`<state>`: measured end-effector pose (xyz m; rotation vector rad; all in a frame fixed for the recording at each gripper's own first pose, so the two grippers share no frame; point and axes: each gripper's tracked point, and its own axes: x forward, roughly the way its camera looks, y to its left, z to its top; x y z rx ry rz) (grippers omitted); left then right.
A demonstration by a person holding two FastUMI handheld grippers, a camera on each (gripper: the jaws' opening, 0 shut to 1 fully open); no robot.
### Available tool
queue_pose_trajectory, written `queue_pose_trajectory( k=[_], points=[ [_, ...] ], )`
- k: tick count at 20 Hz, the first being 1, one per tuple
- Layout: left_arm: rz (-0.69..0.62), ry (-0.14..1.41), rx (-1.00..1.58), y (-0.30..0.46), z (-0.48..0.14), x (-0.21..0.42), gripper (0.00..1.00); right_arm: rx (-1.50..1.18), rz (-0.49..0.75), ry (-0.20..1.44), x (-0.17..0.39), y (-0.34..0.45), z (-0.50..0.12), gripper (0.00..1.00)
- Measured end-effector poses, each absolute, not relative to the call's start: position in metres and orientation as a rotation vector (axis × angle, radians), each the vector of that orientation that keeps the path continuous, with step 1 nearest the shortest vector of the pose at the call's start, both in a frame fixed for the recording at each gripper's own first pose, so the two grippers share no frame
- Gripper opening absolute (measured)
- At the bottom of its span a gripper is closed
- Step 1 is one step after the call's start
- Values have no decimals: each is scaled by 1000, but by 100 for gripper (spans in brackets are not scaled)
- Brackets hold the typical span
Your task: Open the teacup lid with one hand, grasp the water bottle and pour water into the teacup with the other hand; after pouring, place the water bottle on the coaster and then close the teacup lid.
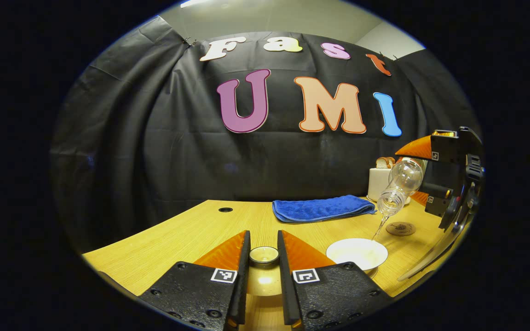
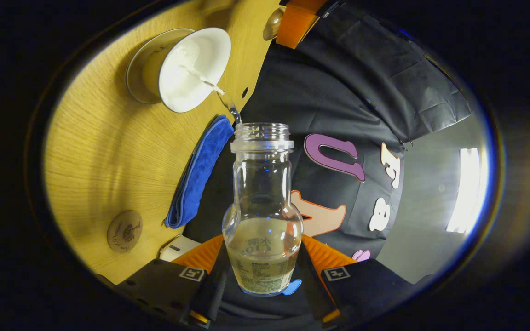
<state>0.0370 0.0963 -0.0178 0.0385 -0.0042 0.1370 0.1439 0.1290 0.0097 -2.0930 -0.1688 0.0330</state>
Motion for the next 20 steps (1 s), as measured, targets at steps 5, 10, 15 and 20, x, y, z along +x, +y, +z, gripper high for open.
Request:
queue_pose_trajectory(
  k=[5, 10, 15, 20],
  points=[
    [137, -4, 39, 96, -18, 38, 29, -2130, 29, -249, 143, 139, 19, 78],
    [137, -5, 38, 97, -18, 36, 30, -2137, 26, -280, 143, 141, 17, 78],
    [137, -5, 39, 97, -19, 37, 29, -1953, 98, -128, 146, 124, -18, 76],
    [136, -3, 40, 97, -18, 37, 30, -1679, 160, 51, 135, 106, -60, 78]
  ],
)
